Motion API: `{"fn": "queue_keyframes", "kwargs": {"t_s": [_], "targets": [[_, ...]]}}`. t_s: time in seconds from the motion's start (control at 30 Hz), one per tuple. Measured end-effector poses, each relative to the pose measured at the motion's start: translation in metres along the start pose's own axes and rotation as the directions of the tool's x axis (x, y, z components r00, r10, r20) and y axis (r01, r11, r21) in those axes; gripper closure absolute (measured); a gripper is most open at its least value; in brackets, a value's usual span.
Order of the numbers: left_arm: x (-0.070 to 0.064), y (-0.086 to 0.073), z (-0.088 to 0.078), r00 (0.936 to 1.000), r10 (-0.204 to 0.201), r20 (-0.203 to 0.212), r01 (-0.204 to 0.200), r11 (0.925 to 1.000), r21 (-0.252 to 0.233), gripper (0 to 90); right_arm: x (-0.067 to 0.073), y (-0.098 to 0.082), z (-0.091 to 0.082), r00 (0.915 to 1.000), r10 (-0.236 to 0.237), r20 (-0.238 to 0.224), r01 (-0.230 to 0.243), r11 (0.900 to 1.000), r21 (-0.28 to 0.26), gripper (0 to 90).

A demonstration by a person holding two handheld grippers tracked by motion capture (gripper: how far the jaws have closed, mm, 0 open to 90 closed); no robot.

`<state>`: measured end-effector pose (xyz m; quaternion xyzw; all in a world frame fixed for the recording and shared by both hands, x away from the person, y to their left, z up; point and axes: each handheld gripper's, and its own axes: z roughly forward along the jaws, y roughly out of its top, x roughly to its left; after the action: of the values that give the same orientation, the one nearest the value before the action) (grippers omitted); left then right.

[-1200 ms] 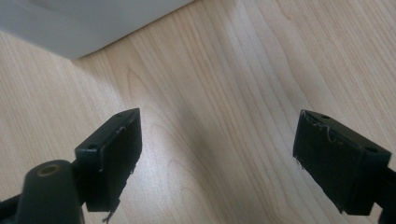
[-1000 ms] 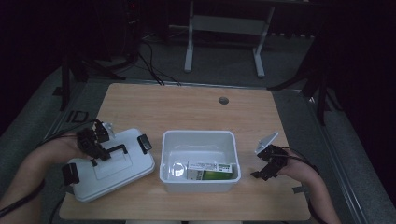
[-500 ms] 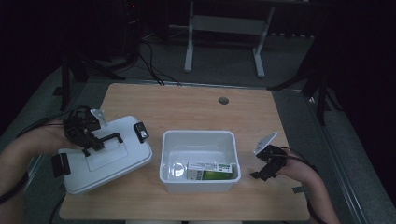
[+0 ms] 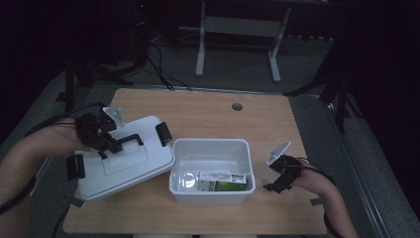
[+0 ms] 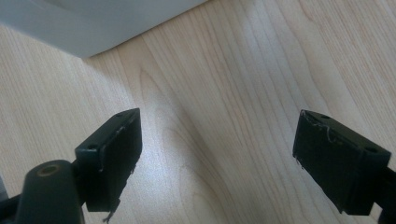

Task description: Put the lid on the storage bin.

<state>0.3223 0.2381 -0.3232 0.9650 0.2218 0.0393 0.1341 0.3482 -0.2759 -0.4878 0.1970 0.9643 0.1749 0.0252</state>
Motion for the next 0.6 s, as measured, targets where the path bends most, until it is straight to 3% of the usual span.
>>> {"fn": "queue_keyframes", "kwargs": {"t_s": [0.33,0.6], "targets": [[-0.009,0.035,0.006,0.9982,0.06,0.008,-0.06,0.9982,0.003,84.1,0.0,-0.001,0.002,1.0,0.003,-0.004,-0.003,1.0,0.001,15.4],[-0.015,0.058,0.013,0.9966,0.081,0.019,-0.081,0.9967,0.008,84.1,0.002,-0.001,0.002,1.0,-0.004,0.0,0.004,1.0,-0.002,15.4]]}}
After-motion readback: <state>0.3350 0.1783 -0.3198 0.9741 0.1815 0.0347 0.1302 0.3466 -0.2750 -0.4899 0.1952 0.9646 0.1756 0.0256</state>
